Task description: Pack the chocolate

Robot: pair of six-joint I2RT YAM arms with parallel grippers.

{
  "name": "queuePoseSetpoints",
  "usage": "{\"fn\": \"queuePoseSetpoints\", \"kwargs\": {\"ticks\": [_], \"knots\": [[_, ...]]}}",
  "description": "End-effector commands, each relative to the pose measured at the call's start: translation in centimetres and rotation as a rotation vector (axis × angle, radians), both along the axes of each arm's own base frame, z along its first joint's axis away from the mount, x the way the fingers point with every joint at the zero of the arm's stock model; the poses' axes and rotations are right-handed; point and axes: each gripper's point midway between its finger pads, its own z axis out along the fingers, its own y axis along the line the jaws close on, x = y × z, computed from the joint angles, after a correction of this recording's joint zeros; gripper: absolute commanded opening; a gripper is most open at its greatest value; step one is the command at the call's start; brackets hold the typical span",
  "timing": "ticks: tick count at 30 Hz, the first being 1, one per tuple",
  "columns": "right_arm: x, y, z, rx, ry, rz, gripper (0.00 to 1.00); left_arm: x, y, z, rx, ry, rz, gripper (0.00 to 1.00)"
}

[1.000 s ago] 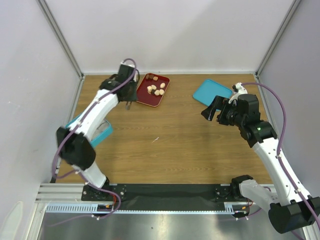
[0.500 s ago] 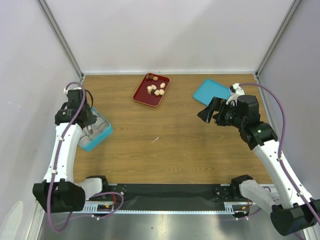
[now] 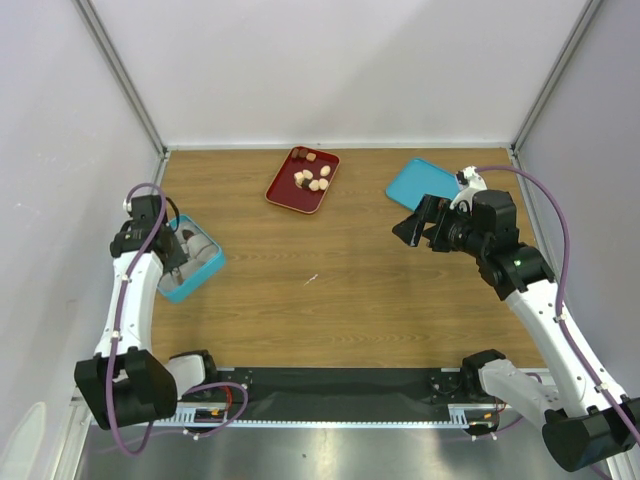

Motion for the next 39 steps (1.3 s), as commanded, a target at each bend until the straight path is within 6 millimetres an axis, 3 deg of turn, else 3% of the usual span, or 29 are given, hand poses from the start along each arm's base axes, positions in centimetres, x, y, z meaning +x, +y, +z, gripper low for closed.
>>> {"fn": "queuePoseSetpoints", "kwargs": {"ticks": [1,17,25,29,35,39], "knots": [[0.2,0.2,1.5,0.016,-0.056,0.003,0.99,1.4,0.3,0.7,0.007,-0.069,-0.016,0.27],[0.4,-0.2,1.3,-0.012,-0.055,-0.012,0.99,2.8,1.0,0.3,0.025,-0.058,-0.008,0.36],[0.4,-0.4,1.4,-0.014,-0.057,-0.018,0.99,2.9,1.3,1.1,0.044,-0.067,0.000,0.43],[0.4,-0.4,1.5,-0.014,-0.060,-0.019,0.99,2.8,1.5,2.0,0.058,-0.083,0.003,0.44],[0.4,-0.5,1.4,-0.018,-0.060,-0.026,0.99,3.8,1.0,5.7,0.050,-0.175,-0.031,0.43],[0.4,-0.7,1.2,-0.022,-0.053,-0.035,0.99,5.7,-2.1,8.9,-0.035,-0.292,-0.166,0.42]]}}
